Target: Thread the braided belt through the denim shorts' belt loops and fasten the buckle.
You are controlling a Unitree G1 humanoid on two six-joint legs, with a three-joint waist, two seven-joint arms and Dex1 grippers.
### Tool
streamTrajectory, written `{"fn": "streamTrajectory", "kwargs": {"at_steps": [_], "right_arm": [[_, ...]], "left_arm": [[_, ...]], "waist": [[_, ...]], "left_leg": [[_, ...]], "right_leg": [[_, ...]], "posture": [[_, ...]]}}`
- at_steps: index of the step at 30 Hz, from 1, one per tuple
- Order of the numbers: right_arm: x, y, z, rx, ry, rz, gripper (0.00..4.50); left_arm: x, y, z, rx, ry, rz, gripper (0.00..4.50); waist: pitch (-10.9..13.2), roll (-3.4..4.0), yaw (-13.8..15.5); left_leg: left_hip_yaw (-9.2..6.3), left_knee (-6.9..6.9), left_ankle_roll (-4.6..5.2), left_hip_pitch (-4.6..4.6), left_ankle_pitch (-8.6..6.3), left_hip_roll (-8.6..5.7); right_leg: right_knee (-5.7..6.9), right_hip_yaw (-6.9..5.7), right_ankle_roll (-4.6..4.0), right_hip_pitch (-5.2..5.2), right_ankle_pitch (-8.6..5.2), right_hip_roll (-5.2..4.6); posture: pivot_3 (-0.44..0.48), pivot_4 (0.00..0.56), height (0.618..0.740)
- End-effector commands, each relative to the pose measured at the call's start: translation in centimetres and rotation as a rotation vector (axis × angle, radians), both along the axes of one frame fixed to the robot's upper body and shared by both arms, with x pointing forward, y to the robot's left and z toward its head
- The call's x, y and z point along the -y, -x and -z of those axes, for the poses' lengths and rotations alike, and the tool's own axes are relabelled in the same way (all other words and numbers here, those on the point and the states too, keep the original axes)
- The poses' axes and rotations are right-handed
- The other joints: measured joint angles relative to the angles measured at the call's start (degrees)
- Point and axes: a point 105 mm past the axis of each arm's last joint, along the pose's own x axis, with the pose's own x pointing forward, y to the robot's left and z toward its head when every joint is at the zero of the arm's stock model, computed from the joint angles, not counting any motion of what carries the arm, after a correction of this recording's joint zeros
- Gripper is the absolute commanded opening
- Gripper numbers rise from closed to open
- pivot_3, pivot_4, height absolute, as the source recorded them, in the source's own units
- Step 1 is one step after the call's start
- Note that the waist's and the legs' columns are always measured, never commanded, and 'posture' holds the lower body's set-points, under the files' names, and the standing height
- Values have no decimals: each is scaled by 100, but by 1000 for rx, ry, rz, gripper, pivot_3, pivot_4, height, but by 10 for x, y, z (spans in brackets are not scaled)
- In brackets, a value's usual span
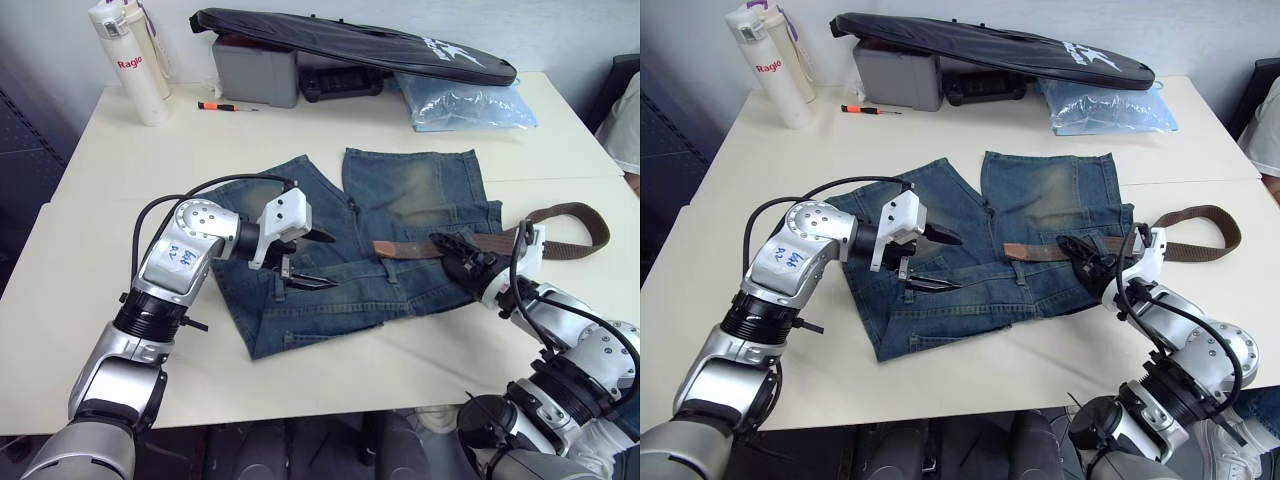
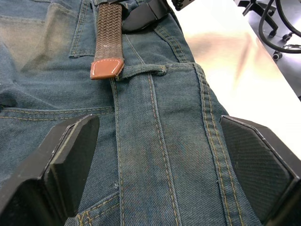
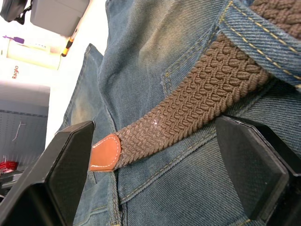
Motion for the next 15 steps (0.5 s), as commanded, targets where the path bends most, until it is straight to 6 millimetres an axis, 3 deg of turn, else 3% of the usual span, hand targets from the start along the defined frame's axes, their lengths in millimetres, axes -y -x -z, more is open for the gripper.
{"fn": "streamTrajectory", "kwargs": {"at_steps": [1,8,15], "right_arm": [[13,1,4,-36,-19,78,4424],[2,-8,1,-37,-78,85,4424],[-25,-13,0,-1,-211,31,4424]], "left_arm": [[-2,2,-8,32,10,3,4500],[1,1,-8,36,13,7,4500],[-2,1,-8,37,6,-1,4500]], "waist": [[0,0,5],[0,0,-38],[0,1,-170]], "left_leg": [[0,0,0,0,0,0],[1,-1,0,0,0,0],[8,-24,-2,10,2,0]], "right_leg": [[0,0,0,0,0,0],[0,2,0,-1,0,0],[-4,8,0,-4,0,2]], "posture": [[0,150,740],[0,150,740],[0,150,740]]}}
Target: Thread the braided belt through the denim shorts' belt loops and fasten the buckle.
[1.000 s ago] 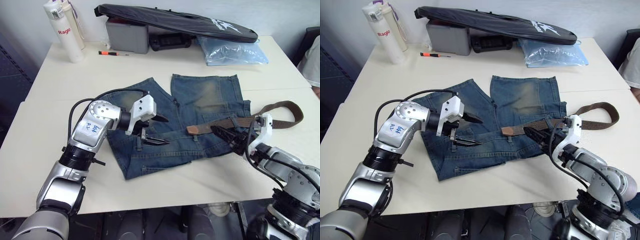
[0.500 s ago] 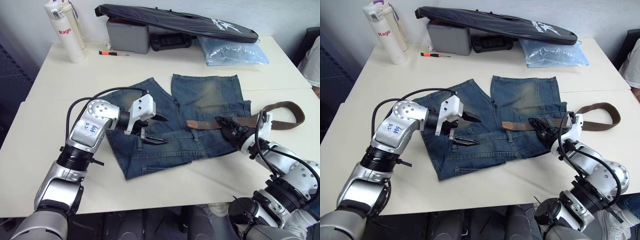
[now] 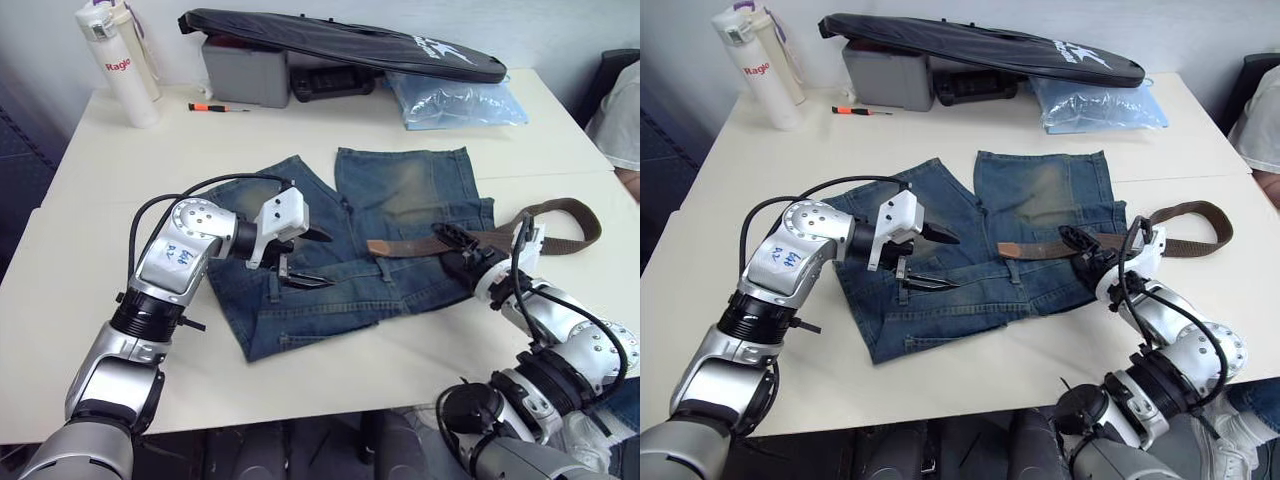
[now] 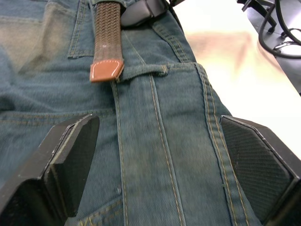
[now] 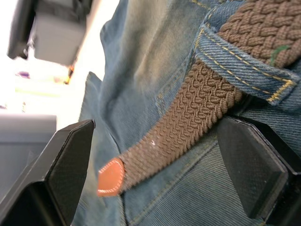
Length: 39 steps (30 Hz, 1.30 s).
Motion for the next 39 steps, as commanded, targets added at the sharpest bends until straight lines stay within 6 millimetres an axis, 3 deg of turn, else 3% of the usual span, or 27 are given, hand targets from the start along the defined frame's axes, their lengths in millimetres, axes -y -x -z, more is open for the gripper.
{"fn": "streamTrajectory", "kwargs": {"at_steps": [1,9,14,31,34,39], "right_arm": [[-13,-3,2,6,-73,-24,4424],[-37,-13,15,-21,-157,-41,4424],[-47,-20,6,18,-209,-59,4424],[-84,-19,21,-44,-142,-176,4424],[-87,-18,21,-44,-148,-188,3626],[-88,-18,22,-51,-137,-194,1132]], "left_arm": [[0,2,-8,36,9,8,4500],[0,1,-9,42,8,2,4500],[-2,0,-10,45,4,-4,4500],[-4,1,-9,52,0,-13,4500],[-3,2,-8,51,1,-11,4500],[-2,3,-7,49,0,-9,4500]], "waist": [[0,0,-51],[-2,-3,-151],[-2,-3,-223],[-5,-8,-266],[-5,-9,-265],[-7,-11,-263]], "left_leg": [[1,-3,-1,0,0,0],[46,-34,-7,6,8,0],[61,-42,-7,14,9,2],[72,-48,-8,21,9,8],[73,-48,-8,21,9,9],[75,-50,-8,20,9,9]], "right_leg": [[0,1,0,-2,0,0],[6,44,0,-41,0,3],[7,60,0,-47,0,6],[6,72,0,-52,0,13],[6,72,0,-52,0,13],[5,73,0,-54,0,13]], "posture": [[0,150,740],[0,150,740],[0,150,740],[0,150,740],[0,150,740],[0,150,740]]}}
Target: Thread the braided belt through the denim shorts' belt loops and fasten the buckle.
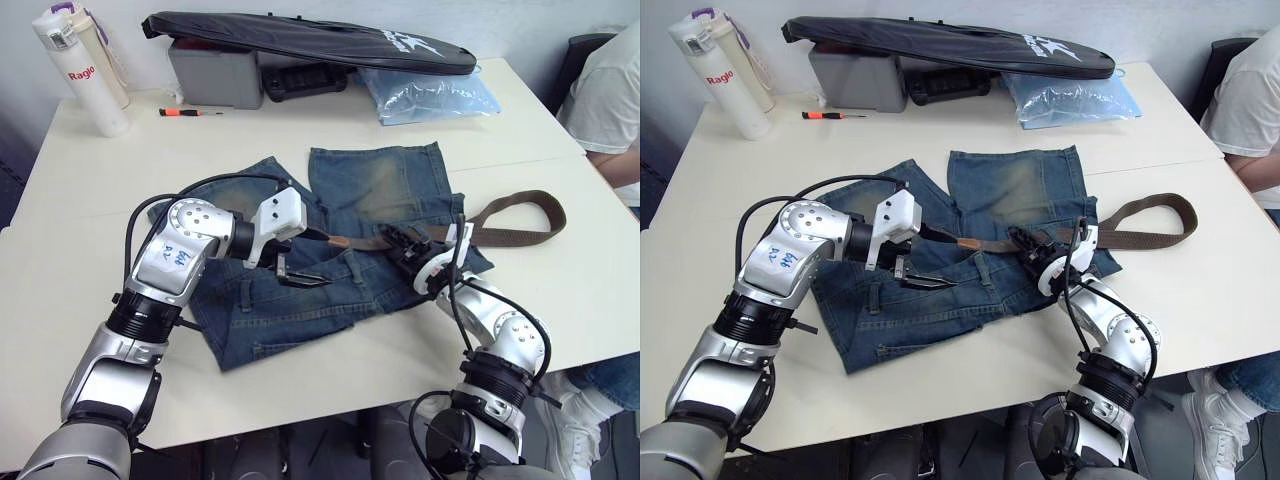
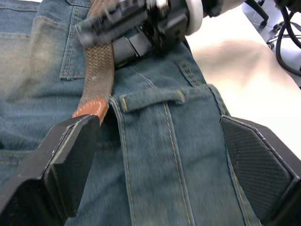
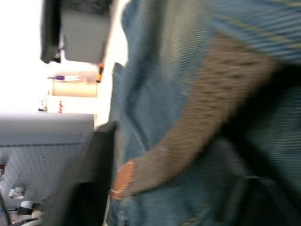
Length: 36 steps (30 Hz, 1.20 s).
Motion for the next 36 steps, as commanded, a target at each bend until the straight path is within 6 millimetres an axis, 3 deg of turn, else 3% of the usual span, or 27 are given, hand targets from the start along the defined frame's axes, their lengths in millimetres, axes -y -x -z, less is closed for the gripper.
{"fn": "streamTrajectory", "kwargs": {"at_steps": [1,3,8,16,18,28,36], "right_arm": [[-10,3,9,-40,5,-46,696],[-5,3,4,-25,7,-39,43],[16,4,-14,38,4,-9,43],[93,18,-34,143,-44,80,43],[102,23,-35,162,-38,76,43],[81,36,-18,189,61,2,43],[52,37,-21,224,93,-75,43]], "left_arm": [[1,4,-7,38,7,14,4500],[0,4,-7,38,7,11,4500],[0,4,-7,39,7,9,4500],[-1,3,-6,40,0,8,4500],[-1,3,-6,40,-2,9,4500],[-1,3,-6,41,-8,13,4500],[-1,3,-6,40,-11,12,4500]], "waist": [[-4,-6,1],[-13,-21,2],[-13,-22,50],[-12,-21,202],[-12,-21,213],[-12,-21,213],[-12,-21,212]], "left_leg": [[0,0,0,1,0,1],[0,0,0,3,0,1],[0,0,0,0,0,0],[0,1,1,-11,0,-1],[1,1,1,-11,-1,-1],[3,1,1,-11,0,-2],[3,2,1,-10,0,-1]], "right_leg": [[0,0,0,1,0,0],[1,0,0,3,0,0],[-1,0,0,1,0,0],[-10,-4,2,-2,1,-2],[-11,-3,3,-2,2,-2],[-14,-3,5,-2,3,-1],[-12,-3,5,-3,3,-1]], "posture": [[0,150,740],[0,150,740],[0,150,740],[0,150,740],[0,150,740],[0,150,740],[0,150,740]]}}
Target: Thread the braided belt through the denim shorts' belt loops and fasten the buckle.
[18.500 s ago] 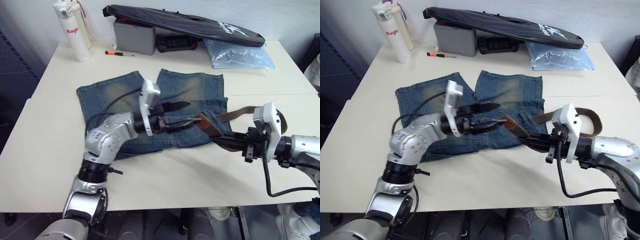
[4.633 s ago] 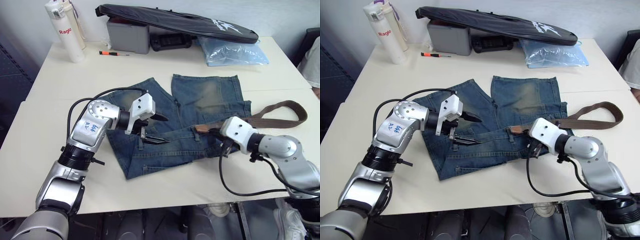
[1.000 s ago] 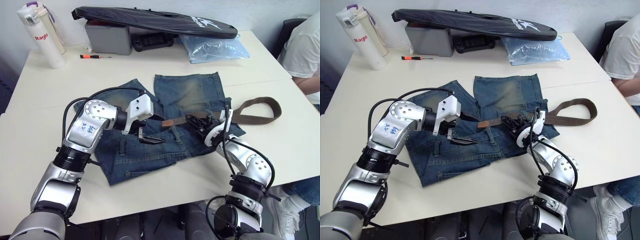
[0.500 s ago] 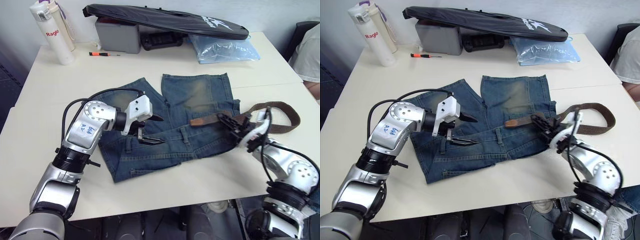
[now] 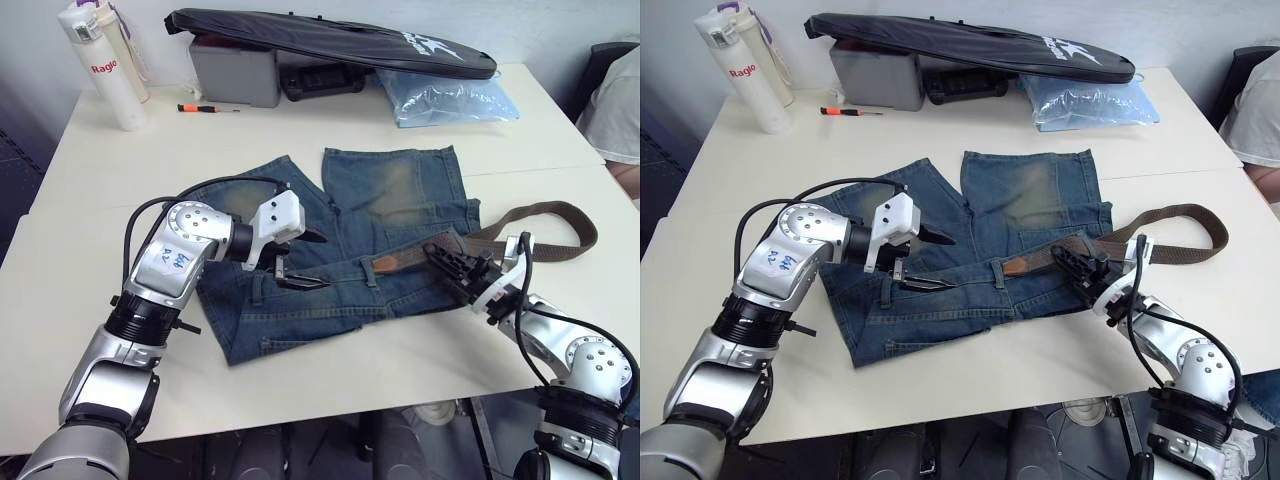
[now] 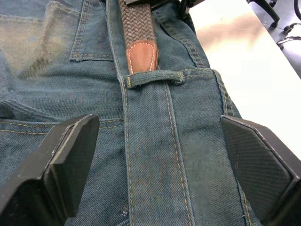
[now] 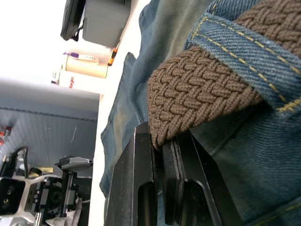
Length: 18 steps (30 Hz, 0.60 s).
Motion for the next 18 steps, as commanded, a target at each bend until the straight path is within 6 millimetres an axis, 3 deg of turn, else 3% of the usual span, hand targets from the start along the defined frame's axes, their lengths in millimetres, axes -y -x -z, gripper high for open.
{"fn": "streamTrajectory", "kwargs": {"at_steps": [1,8,18], "right_arm": [[-19,3,-13,56,1,-52,43],[-43,13,-34,122,-74,-147,43],[-11,15,-16,31,-49,-97,43]], "left_arm": [[1,2,-9,45,-4,17,4500],[2,2,-10,46,-4,17,4500],[-1,3,-11,54,-17,16,4500]], "waist": [[0,0,-16],[0,0,-39],[0,0,-11]], "left_leg": [[0,0,0,0,0,0],[0,0,0,0,0,0],[0,0,0,0,0,0]], "right_leg": [[0,0,0,0,0,0],[0,0,0,-1,0,1],[-1,0,0,0,0,0]], "posture": [[0,150,740],[0,150,740],[0,150,740]]}}
